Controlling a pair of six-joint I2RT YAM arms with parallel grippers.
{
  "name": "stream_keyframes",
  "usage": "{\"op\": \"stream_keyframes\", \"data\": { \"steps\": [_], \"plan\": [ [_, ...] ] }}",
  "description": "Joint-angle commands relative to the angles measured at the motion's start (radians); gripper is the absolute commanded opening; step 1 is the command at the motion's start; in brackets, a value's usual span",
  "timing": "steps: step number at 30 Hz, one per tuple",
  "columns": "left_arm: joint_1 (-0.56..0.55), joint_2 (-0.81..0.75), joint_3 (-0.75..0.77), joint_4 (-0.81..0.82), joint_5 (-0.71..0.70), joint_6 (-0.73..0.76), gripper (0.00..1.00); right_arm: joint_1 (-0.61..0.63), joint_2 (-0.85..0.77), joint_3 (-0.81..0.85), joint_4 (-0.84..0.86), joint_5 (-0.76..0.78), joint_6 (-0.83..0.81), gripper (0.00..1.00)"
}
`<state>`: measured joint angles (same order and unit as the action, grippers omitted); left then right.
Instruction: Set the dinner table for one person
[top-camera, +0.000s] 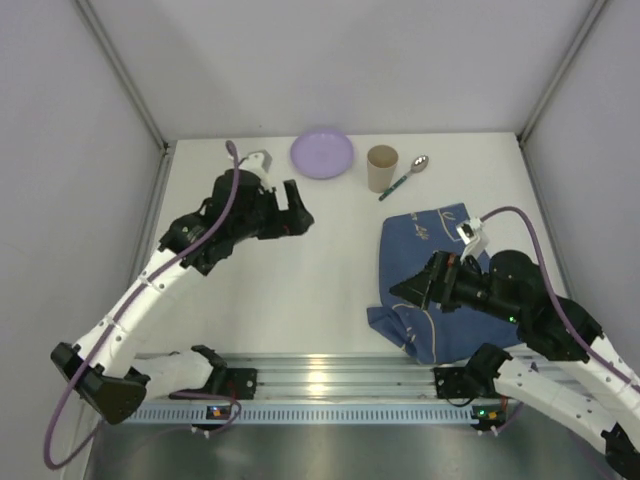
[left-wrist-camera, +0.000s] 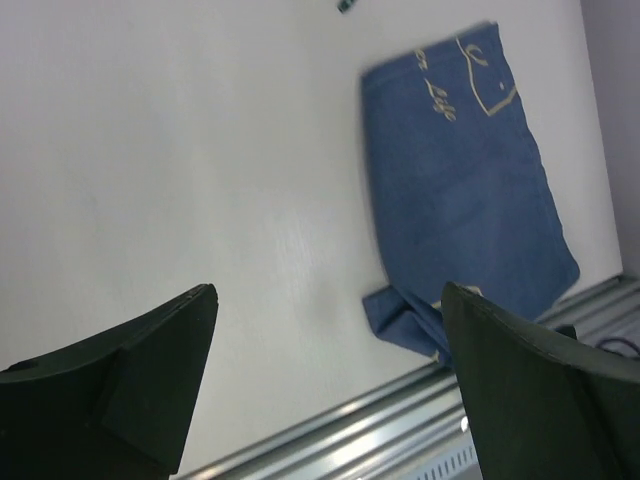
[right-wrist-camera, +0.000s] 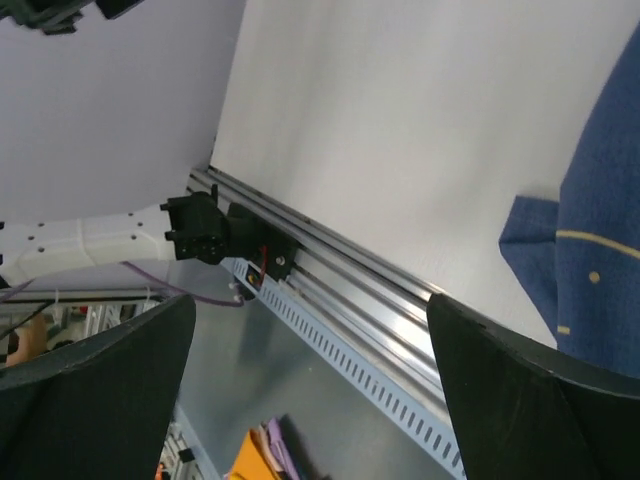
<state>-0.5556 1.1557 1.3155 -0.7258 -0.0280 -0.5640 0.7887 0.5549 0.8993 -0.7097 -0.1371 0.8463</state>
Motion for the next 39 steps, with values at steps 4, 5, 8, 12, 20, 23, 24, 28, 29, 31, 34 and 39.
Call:
{"op": "stream_keyframes", "data": {
  "steps": [4,5,8,12,20,23,24,28,29,31,34,39],
  "plan": [
    [-0.216,-0.011,-0.224,0.203,0.001,-0.448,0.99,-0.008,0.022,0.104,-0.143,0.121,0.002,1.00],
    [-0.196,-0.016,-0.314,0.355,0.149,-0.477,0.99,-0.009,0.042,0.128,-0.166,0.132,-0.021,1.00],
    [-0.153,0.064,-0.651,0.921,0.324,-0.585,0.98,-0.008,0.103,0.219,-0.238,0.163,-0.052,1.00],
    [-0.309,0.300,-0.392,0.525,0.108,-0.383,0.98,-0.008,0.126,0.270,-0.326,0.215,-0.050,1.00],
    [-0.458,0.643,-0.156,0.450,0.197,-0.277,0.88,-0.009,0.115,0.265,-0.421,0.300,-0.023,1.00],
    [-0.518,0.709,-0.116,0.437,0.177,-0.301,0.82,-0.011,0.140,0.296,-0.474,0.327,-0.032,1.00],
    [-0.533,0.723,-0.117,0.422,0.160,-0.313,0.82,-0.009,0.146,0.312,-0.485,0.330,-0.035,1.00],
    [-0.567,0.702,-0.145,0.401,0.054,-0.341,0.80,-0.011,0.148,0.325,-0.519,0.358,-0.047,1.00],
    [-0.567,0.688,-0.147,0.387,0.036,-0.340,0.80,-0.009,0.146,0.323,-0.517,0.357,-0.047,1.00],
    [-0.567,0.626,-0.148,0.365,-0.042,-0.332,0.80,-0.009,0.145,0.313,-0.511,0.347,-0.050,1.00],
    [-0.566,0.558,-0.136,0.323,-0.087,-0.318,0.80,-0.009,0.160,0.305,-0.507,0.329,-0.055,1.00],
    [-0.566,0.429,-0.142,0.261,-0.188,-0.332,0.81,-0.009,0.178,0.297,-0.485,0.312,-0.070,1.00]
  ]
}}
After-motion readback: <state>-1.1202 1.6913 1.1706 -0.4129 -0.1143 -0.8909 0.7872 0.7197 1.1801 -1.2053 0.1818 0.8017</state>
